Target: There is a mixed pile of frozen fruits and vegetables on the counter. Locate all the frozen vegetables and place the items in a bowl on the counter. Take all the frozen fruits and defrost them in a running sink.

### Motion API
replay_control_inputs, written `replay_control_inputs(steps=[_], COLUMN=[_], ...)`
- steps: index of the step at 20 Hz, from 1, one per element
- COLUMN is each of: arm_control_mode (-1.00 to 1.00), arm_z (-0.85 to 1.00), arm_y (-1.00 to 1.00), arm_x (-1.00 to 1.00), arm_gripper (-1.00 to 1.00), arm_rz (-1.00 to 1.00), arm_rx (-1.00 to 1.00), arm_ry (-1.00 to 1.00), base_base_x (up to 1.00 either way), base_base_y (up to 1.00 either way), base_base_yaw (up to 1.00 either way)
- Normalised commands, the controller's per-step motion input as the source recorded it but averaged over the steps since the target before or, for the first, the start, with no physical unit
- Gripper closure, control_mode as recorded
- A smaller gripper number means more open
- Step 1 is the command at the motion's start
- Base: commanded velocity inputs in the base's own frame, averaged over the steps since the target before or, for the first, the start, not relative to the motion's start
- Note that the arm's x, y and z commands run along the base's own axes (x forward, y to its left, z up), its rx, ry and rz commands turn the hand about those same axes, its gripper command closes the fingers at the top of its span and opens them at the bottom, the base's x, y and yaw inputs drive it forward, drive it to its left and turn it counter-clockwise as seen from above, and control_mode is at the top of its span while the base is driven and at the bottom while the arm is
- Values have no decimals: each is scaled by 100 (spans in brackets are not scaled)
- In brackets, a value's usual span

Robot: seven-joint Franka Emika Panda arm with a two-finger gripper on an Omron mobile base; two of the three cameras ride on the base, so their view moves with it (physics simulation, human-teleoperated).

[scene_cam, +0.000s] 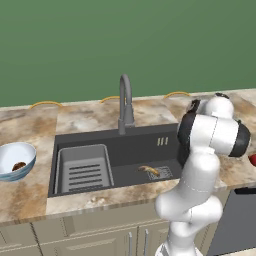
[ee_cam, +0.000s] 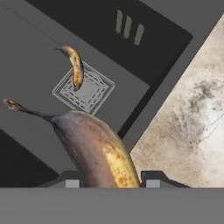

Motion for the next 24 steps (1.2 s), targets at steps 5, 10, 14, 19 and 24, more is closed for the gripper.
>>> replay_control_inputs(steps=[5,10,14,19,24], arm_control_mode=[-100,-100,-100,-100,-100], arm_z=[-17,-37,-79,-100,-94], arm_y=[100,100,69,14,-8], arm_x=[-4,10,62,50,42], arm_gripper=[100,100,100,100,100], arm_rz=[0,0,-6,-2,-1], arm_rx=[-5,-5,-8,-13,-6], arm_ry=[0,8,5,0,0], base_base_x=[0,0,0,0,0], base_base_y=[0,0,0,0,0], base_base_yaw=[0,0,0,0,0])
